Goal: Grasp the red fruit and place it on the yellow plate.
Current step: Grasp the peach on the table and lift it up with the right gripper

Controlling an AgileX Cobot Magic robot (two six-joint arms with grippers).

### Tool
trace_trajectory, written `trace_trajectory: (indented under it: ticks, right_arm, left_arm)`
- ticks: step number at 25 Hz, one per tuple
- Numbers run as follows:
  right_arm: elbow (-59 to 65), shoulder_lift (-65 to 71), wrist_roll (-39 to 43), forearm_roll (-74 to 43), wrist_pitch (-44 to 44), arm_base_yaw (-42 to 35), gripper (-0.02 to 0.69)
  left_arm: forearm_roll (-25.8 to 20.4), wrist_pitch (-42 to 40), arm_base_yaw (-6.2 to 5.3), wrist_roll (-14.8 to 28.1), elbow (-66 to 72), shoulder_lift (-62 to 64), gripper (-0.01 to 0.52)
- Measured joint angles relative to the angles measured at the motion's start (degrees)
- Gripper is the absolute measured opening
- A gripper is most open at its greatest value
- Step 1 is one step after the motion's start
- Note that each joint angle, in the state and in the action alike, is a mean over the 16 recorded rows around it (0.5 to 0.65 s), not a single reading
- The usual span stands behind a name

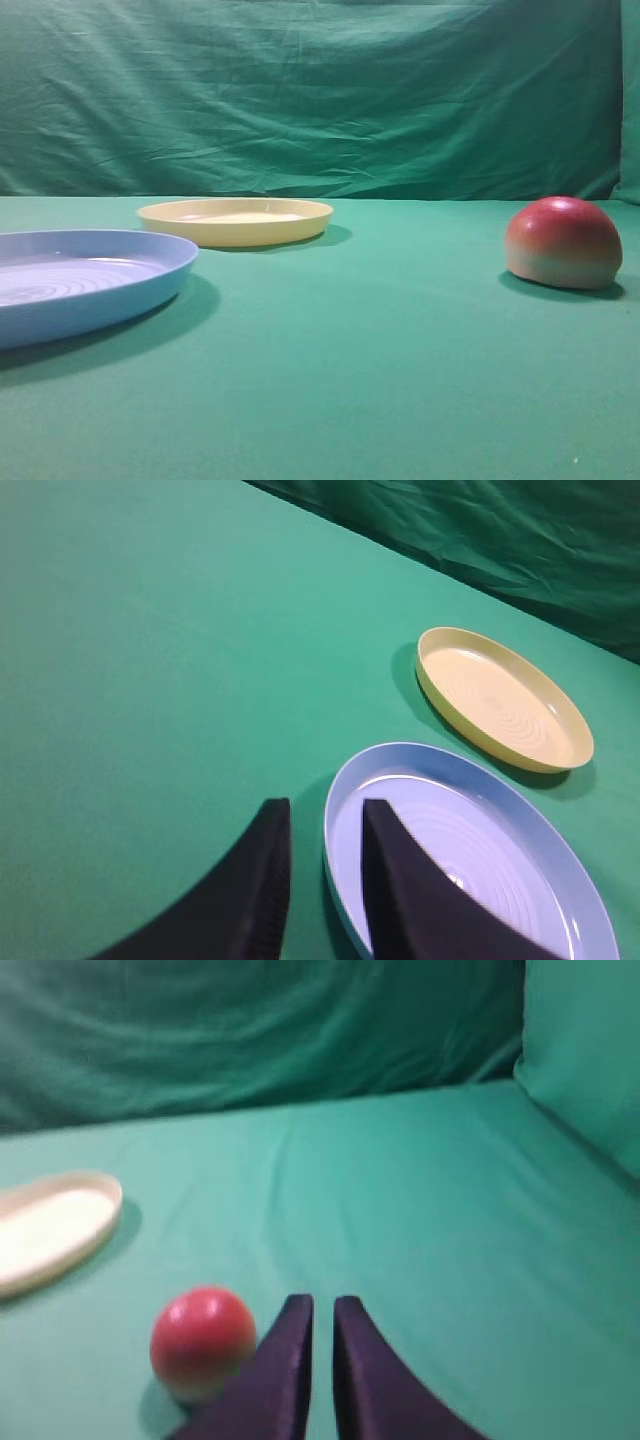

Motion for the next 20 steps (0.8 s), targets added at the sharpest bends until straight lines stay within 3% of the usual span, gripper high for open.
trace_trajectory:
  ticks: [6, 20]
  right_arm:
    - [-6.46, 7.53, -3.73, 2.57, 2.55, 0.0, 0.0]
    - [-24.21, 43.55, -14.18, 3.15, 22.44, 0.21, 0.0]
  left_arm:
    - [0.0, 0.0, 0.0, 0.0, 0.0, 0.0, 0.157]
    - [0.0, 0.0, 0.0, 0.0, 0.0, 0.0, 0.157]
